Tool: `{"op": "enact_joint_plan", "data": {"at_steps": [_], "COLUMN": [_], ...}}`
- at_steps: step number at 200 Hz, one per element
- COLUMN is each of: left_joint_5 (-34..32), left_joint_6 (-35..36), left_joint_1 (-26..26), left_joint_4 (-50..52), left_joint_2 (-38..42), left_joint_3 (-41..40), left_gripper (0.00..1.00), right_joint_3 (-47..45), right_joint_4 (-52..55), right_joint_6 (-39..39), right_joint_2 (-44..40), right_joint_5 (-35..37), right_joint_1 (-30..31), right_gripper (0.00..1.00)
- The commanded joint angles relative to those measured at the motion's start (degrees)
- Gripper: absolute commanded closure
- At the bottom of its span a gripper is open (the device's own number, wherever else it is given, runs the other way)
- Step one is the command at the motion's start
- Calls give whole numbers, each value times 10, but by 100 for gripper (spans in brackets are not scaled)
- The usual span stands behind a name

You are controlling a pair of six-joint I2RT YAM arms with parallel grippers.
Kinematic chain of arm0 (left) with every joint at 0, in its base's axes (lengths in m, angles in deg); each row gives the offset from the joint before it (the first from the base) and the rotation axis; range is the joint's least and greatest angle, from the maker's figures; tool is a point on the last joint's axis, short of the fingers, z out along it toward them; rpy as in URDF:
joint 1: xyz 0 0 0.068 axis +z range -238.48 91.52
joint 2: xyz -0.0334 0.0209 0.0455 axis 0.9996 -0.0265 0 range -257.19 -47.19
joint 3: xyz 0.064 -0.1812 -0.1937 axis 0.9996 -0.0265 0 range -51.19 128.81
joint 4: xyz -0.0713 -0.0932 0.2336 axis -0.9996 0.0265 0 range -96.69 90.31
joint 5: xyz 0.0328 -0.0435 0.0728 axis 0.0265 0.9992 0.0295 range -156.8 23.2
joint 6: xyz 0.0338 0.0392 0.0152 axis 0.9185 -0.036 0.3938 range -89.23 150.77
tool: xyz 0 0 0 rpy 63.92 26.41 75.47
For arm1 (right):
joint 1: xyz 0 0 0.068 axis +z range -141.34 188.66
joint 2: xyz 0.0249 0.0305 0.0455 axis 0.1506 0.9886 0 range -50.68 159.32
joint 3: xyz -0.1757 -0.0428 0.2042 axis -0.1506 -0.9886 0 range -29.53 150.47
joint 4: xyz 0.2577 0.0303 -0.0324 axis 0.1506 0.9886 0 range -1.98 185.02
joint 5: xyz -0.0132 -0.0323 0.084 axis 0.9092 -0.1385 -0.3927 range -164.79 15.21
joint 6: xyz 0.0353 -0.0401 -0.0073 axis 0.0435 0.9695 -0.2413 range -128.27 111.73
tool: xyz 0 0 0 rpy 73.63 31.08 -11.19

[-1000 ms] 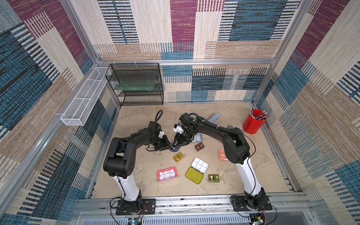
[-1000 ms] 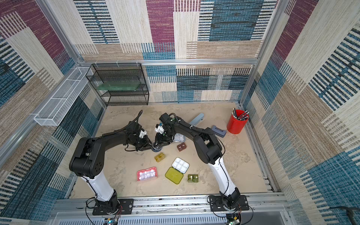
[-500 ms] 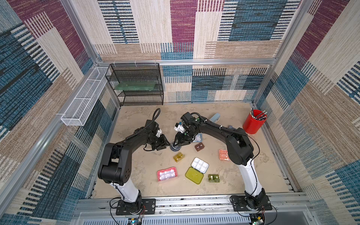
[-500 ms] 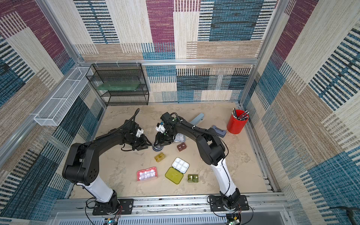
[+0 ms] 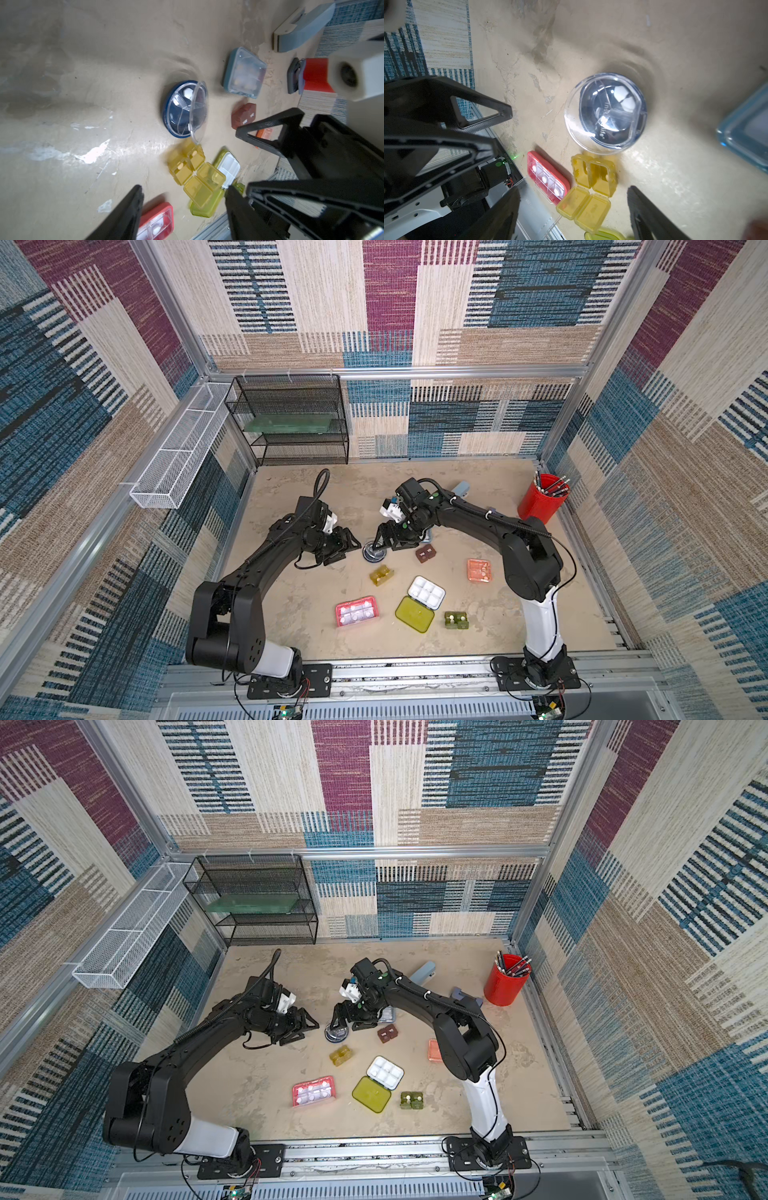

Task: Close pillboxes
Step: Close the lid on the pillbox.

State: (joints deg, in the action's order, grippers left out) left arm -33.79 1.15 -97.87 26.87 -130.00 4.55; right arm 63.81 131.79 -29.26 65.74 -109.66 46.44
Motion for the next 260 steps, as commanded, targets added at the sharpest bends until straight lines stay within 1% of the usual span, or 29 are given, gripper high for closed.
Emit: {"op": "enact_joint_plan", "data": {"at_steps": [1, 11, 15, 18, 27, 33, 55, 73, 96, 108, 126, 142, 161, 172, 189, 216, 232, 260], "left_joint_5": [50, 72, 80, 85, 95, 98, 109, 105, 89, 83, 66, 70, 81, 102, 139, 163, 159, 157], "left_joint_6": [-2, -9, -13, -16, -25, -29, -53, -68, -76, -94, -108, -117, -98, -81, -59, -43, -33, -20], "left_joint_1": [1, 1, 1, 1, 1, 1, 0, -1, -3, -10, -23, -26, -25, -25, -25, -25, -24, -20], "left_joint_4": [-8, -25, -36, -44, -69, -85, -149, -174, -147, -149, -148, -142, -124, -123, -132, -153, -151, -128], "left_joint_2": [12, 9, 7, 7, 5, 6, 23, 40, 45, 51, 59, 59, 41, 20, -12, -45, -51, -56], "left_joint_3": [1, 1, -1, -3, -10, -15, -46, -67, -62, -61, -63, -64, -55, -47, -29, -30, -40, -44], "left_gripper": [12, 4, 0, 0, 0, 0, 0, 0, 0, 0, 0, 0, 0, 0, 3, 6, 7, 8], "right_joint_3": [-11, -18, -22, -23, -29, -31, -49, -55, -43, -36, -39, -47, -47, -35, -21, 3, 2, -8], "right_joint_4": [7, 9, 9, 10, 18, 27, 39, 38, 42, 42, 47, 43, 27, 27, 11, 12, 10, -8], "right_joint_6": [-28, -38, -40, -41, -37, -31, -13, 3, 5, 24, 54, 59, 56, 47, 25, 7, -5, -28], "right_joint_2": [-27, -44, -51, -56, -68, -73, -91, -99, -93, -88, -79, -69, -63, -53, -45, -37, -42, -43], "right_joint_5": [26, 27, 30, 31, 38, 42, 40, 33, 17, -4, -6, -24, -33, -34, -43, -31, -14, -24], "right_joint_1": [-3, -2, -1, -1, -3, -5, -17, -31, -32, -27, -28, -37, -43, -48, -51, -47, -42, -37], "right_gripper": [16, 13, 9, 8, 0, 5, 5, 5, 5, 5, 5, 5, 5, 5, 5, 5, 5, 5]}}
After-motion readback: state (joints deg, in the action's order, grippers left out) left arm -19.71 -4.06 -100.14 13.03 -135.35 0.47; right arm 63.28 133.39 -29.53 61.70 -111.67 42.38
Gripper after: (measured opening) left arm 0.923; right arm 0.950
